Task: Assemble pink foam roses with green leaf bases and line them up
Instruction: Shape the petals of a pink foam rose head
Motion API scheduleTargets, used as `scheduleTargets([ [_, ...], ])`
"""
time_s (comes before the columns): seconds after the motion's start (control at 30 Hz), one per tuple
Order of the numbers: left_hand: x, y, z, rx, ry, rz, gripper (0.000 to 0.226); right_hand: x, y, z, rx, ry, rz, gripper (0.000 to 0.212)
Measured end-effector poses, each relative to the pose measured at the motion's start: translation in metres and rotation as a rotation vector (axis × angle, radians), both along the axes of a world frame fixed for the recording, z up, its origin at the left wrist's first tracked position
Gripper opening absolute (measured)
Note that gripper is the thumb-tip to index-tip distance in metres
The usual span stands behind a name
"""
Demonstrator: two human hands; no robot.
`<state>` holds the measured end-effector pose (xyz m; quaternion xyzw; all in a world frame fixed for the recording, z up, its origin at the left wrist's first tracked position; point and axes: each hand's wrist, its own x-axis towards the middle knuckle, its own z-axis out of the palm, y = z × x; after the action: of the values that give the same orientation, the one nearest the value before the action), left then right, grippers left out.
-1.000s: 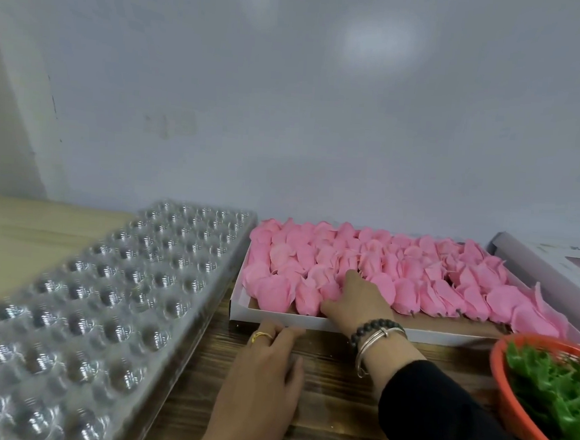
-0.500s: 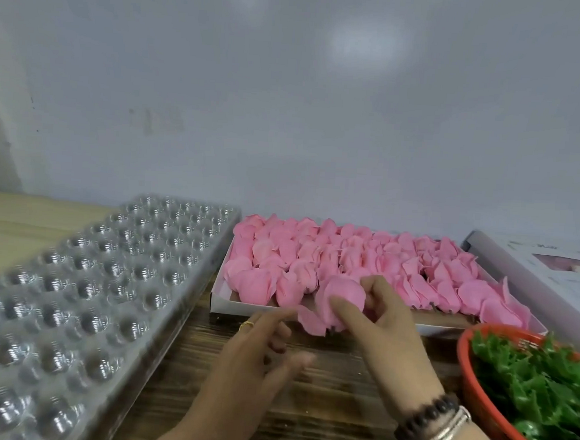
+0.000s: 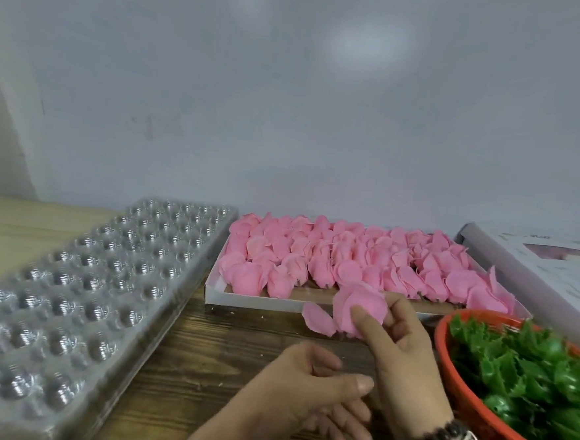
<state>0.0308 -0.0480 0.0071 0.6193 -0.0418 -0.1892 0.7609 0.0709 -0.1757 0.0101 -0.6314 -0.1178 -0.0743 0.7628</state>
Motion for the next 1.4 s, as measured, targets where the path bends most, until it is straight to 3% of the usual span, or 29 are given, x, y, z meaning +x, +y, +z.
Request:
scheduleTargets([
  [0.13,0.009,-0.003,-0.007,-0.031,0.012,-0.001,0.065,0.008,-0.001,-0.004,-0.047,-0.052,0.02,0.012],
  [0.3,0.022,0.006,-0.016,-0.07,-0.161,0.128,0.055,0.014,0.006,-0.008,-0.089,-0.047,0.064,0.017],
  [0.5,0.028,0.003,-0.021,0.016,-0.312,0.225,0.055,0.013,0.014,-0.015,-0.281,-0.086,0.074,0.021],
  [0.73,0.033,0.0,-0.021,0.133,-0.407,0.322,0.052,0.014,0.015,-0.016,-0.357,-0.07,0.126,0.024],
  [1.03,0.033,-0.001,-0.026,0.006,-0.348,0.351,0.063,0.015,0.012,-0.012,-0.315,-0.042,0.192,0.025],
  [1.23,0.033,-0.001,-0.029,-0.199,-0.218,0.227,0.049,0.013,0.014,-0.011,-0.284,-0.053,0.224,0.022],
  [1.33,0.032,-0.001,-0.026,-0.156,-0.229,0.229,0.045,0.013,0.015,-0.011,-0.264,-0.045,0.265,0.023],
  [1.4,0.031,-0.002,-0.022,-0.086,-0.27,0.308,0.058,0.012,0.015,-0.009,-0.248,-0.045,0.295,0.016],
])
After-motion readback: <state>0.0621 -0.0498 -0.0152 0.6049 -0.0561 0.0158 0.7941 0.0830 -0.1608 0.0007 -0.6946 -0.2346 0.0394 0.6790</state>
